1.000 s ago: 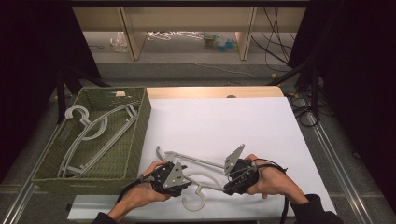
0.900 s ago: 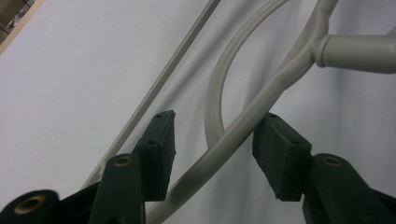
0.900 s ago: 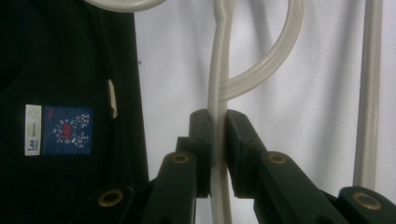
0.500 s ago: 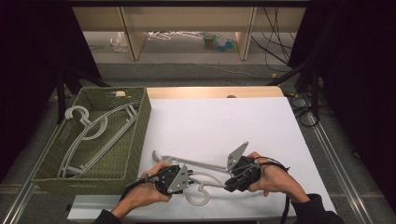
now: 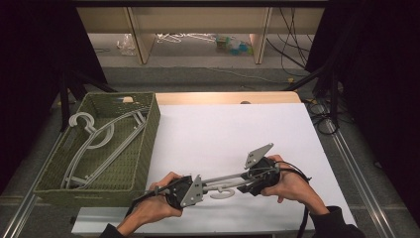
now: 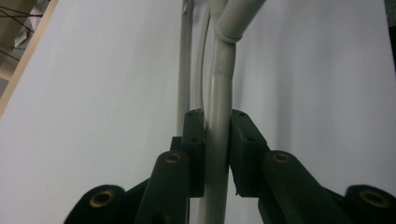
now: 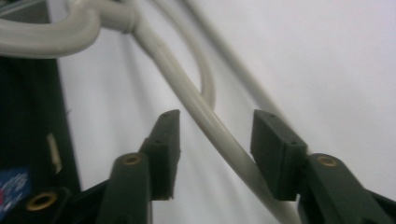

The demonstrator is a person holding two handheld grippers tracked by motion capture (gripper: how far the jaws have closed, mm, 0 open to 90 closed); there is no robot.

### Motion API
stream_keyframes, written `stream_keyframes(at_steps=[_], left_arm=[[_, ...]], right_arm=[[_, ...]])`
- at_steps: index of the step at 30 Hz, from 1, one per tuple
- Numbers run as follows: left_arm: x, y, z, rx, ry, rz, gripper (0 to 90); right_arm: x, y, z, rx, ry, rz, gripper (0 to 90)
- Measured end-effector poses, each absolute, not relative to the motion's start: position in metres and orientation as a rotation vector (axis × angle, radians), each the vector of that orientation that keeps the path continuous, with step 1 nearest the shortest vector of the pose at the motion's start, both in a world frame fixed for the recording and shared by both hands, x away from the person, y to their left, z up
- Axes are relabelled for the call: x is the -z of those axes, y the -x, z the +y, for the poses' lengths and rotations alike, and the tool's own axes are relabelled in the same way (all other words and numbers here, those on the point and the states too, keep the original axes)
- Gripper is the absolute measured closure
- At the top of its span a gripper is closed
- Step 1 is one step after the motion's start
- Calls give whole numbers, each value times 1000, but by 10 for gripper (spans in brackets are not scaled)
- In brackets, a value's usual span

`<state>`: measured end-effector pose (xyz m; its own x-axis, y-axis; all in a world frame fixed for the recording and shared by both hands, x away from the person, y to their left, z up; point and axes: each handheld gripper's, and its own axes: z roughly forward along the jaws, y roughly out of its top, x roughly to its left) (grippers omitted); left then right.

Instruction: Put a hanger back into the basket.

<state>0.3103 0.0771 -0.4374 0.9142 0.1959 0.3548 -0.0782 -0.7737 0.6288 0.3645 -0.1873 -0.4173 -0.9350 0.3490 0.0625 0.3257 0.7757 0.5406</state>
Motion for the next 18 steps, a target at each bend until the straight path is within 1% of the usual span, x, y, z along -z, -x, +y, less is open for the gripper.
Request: stream_keyframes(at_steps=[3, 5, 8, 12, 18], left_arm=[[432, -312, 80, -487, -2379, 176, 788], [430, -315, 82, -455, -2376, 223, 789], [428, -319, 88, -410, -2342, 351, 790], [425, -325, 97, -361, -2301, 458, 792], [422, -332, 110, -291, -2239, 582, 792]], right_arm=[[413, -368, -191, -947, -655, 2801, 447], [410, -370, -193, -977, -691, 2745, 417], [408, -370, -196, -982, -765, 2680, 371], [407, -372, -199, -1034, -786, 2590, 355], [402, -364, -198, -1101, -829, 2543, 326]])
